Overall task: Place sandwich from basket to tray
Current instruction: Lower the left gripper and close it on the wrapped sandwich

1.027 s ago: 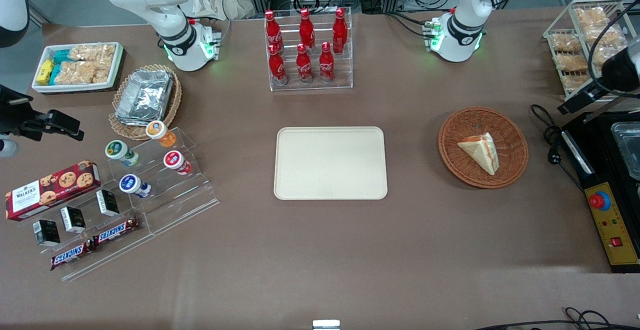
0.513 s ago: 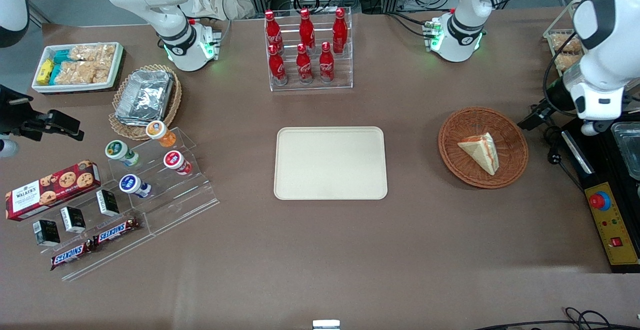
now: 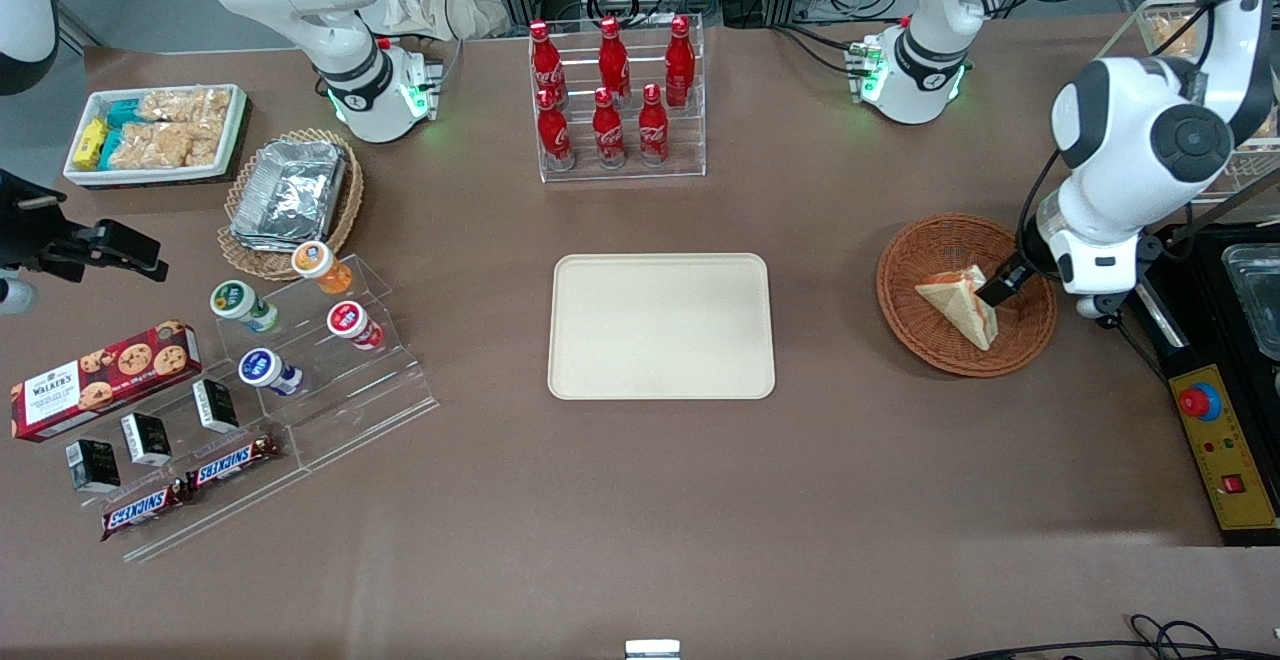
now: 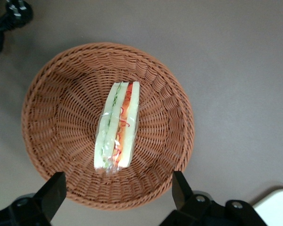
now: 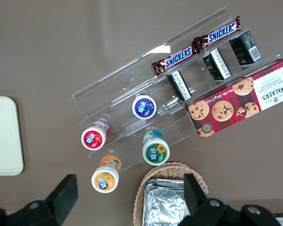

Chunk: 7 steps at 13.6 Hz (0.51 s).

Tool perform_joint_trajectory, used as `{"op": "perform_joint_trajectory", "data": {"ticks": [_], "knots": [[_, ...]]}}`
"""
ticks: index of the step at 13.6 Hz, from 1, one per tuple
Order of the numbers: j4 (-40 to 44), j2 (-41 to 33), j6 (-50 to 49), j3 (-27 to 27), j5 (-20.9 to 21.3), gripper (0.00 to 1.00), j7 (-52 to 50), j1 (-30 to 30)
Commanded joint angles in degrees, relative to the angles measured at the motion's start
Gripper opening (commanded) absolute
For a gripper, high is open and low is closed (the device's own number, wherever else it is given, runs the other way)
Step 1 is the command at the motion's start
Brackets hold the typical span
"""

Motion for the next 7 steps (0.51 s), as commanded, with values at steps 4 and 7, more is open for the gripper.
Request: {"op": "perform_joint_trajectory", "data": {"ticks": [4,7], "knots": [[-9.2,1.6,13.3,-0.1,0.3,1.00,-1.1,0.3],[-11.2,2.0,15.4,0.2,0.3,1.00,-0.9,0.7]]}}
